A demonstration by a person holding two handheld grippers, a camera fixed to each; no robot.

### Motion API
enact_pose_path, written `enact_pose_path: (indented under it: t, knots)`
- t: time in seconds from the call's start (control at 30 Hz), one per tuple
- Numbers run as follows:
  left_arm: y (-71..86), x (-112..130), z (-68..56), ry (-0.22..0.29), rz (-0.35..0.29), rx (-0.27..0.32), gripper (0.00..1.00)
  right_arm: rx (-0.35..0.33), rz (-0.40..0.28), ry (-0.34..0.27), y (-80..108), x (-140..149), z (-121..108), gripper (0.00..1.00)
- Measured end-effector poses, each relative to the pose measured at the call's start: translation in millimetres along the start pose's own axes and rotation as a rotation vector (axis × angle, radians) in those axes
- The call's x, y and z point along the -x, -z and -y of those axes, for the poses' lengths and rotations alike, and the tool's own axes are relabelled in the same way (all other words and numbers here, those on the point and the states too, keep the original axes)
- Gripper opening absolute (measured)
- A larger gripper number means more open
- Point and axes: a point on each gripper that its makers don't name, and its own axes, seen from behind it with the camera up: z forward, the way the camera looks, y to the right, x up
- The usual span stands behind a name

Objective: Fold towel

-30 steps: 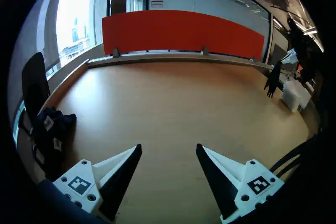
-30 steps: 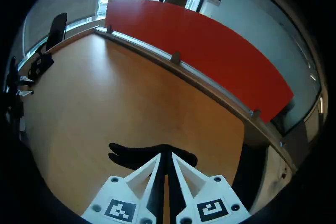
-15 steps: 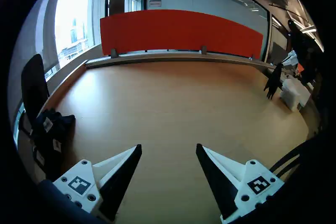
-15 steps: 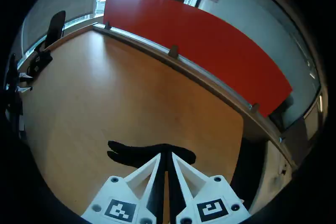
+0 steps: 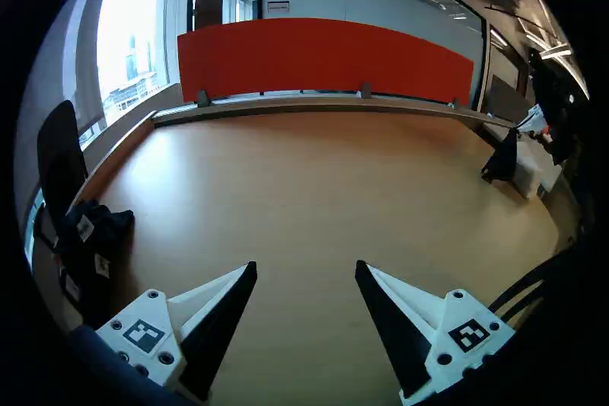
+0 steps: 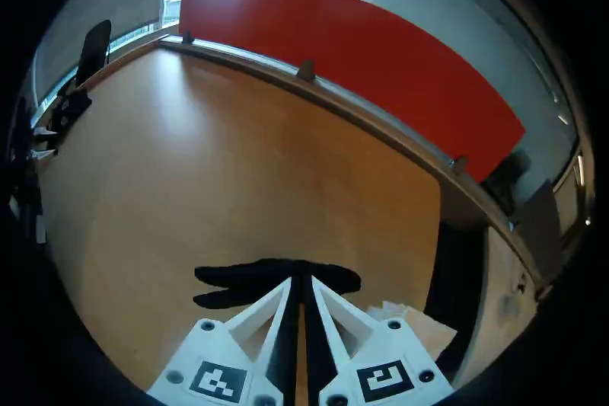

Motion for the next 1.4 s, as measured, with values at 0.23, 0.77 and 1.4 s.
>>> enact_pose_path:
  t: [0.23,0.77,1.4]
  knots:
    - [0.8,1.1,-1.6,-0.001,0.001,0.002,0.96,0.002,0.059,-0.006,-0.3,33.8,3.1,0.04]
    - [4.1,1.8,1.5,-0.006,0.002,-0.005,0.96,-0.001,0.161,-0.074,-5.5,95.9,8.7,0.04]
    - [5.9,3.2,1.1,-0.012,0.01,-0.011,0.96,0.007,0.256,-0.116,-14.4,140.8,10.0,0.04]
